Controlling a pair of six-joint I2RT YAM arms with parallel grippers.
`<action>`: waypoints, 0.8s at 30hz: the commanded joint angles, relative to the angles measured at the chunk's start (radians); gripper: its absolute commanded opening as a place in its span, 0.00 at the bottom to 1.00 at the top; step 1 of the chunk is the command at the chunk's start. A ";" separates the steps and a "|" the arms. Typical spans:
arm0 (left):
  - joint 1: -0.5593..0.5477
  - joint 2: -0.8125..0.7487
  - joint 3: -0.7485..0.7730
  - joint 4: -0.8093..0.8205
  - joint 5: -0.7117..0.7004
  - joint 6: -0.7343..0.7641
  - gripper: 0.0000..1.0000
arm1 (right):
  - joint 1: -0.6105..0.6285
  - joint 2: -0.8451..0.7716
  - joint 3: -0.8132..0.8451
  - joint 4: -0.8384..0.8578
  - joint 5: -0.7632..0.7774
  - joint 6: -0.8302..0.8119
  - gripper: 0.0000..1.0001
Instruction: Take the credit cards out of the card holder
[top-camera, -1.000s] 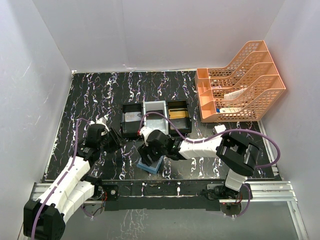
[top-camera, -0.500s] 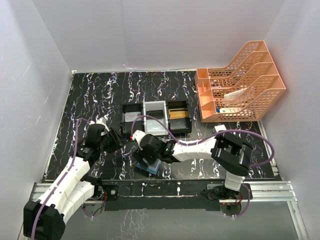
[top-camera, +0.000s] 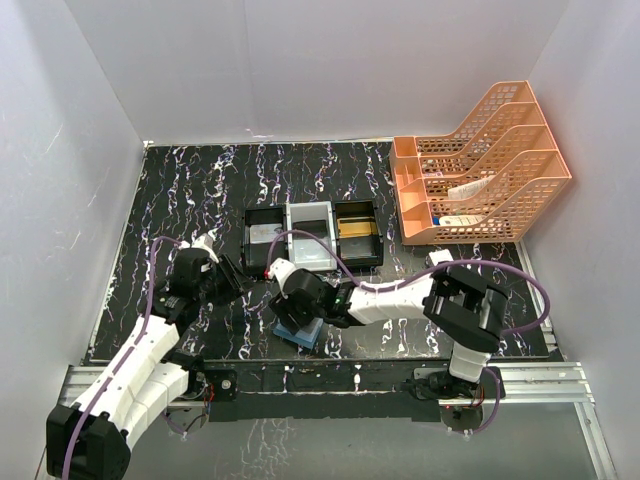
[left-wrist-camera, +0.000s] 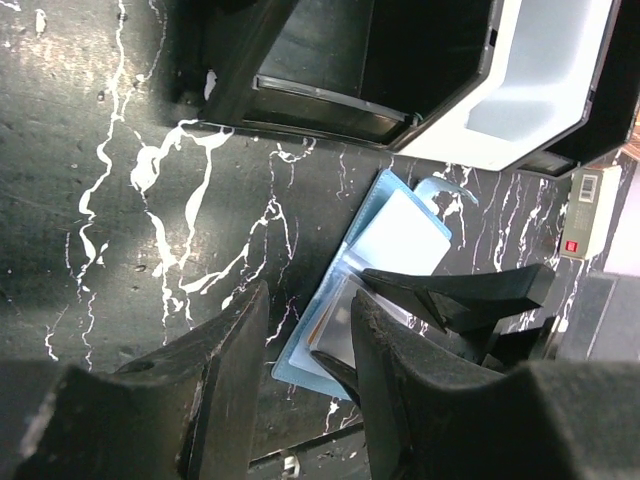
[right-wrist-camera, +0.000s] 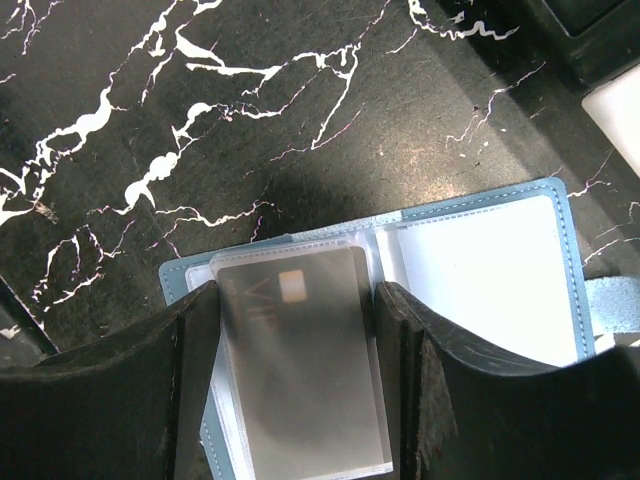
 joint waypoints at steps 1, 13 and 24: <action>-0.002 -0.029 0.007 0.027 0.074 0.020 0.37 | -0.028 0.004 -0.049 -0.004 -0.113 0.061 0.53; -0.002 -0.015 -0.069 0.163 0.264 -0.013 0.37 | -0.160 0.003 -0.109 0.082 -0.151 0.470 0.49; -0.005 -0.134 -0.164 0.164 0.306 -0.087 0.35 | -0.160 -0.006 -0.189 0.212 -0.047 0.797 0.47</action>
